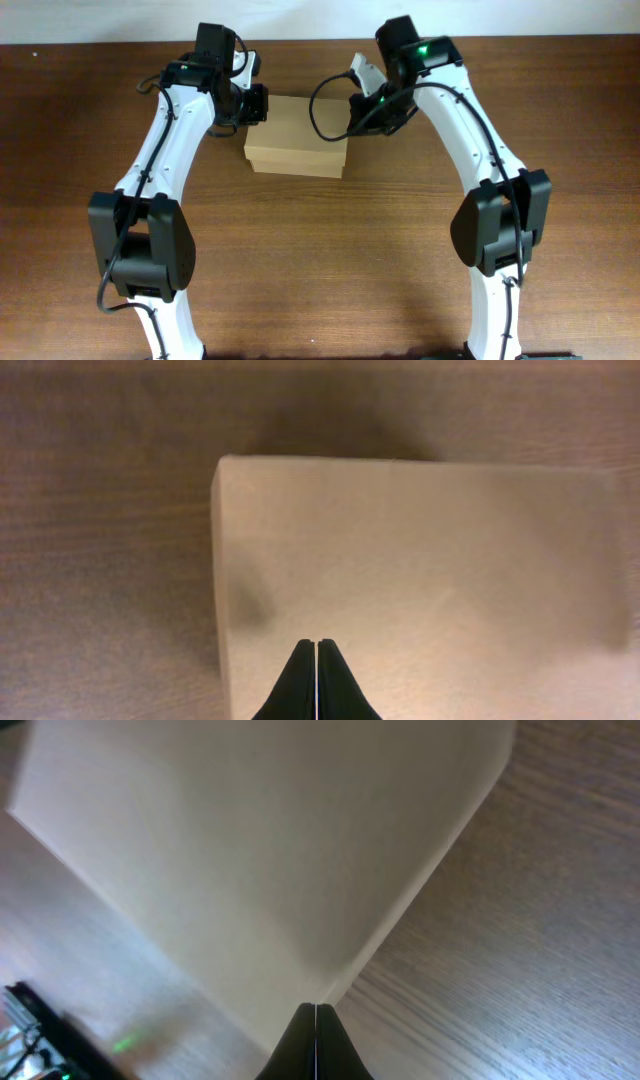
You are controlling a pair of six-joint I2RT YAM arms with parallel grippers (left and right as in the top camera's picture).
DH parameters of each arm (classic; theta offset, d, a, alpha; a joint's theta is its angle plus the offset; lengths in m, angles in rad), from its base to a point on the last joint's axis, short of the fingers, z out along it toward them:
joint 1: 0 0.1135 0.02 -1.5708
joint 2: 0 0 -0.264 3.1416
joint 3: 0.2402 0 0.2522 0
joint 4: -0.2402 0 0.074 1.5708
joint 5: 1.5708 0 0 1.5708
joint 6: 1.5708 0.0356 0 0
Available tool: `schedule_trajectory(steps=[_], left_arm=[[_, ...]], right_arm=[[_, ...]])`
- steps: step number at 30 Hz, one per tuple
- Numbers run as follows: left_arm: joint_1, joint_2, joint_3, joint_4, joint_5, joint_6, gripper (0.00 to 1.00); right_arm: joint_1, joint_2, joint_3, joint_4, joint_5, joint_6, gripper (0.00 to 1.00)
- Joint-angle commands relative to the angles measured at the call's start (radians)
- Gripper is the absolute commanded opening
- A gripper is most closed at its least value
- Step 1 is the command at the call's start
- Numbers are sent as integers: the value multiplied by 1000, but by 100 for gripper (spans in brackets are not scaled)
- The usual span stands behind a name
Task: Pack container
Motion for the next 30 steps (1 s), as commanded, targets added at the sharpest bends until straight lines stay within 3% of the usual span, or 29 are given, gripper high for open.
schedule_trajectory(steps=[1,8,23,30], left_arm=[[0,-41,-54,8,-18,15,2],[0,-41,-148,46,-17,3,2],[0,-41,-149,61,-16,0,2],[2,-118,-145,72,-28,0,2]], right_arm=[[27,-26,-54,32,13,-3,4],[40,-27,-98,64,13,-3,4],[79,-26,-184,82,43,-3,4],[70,-38,-101,-2,43,-3,4]])
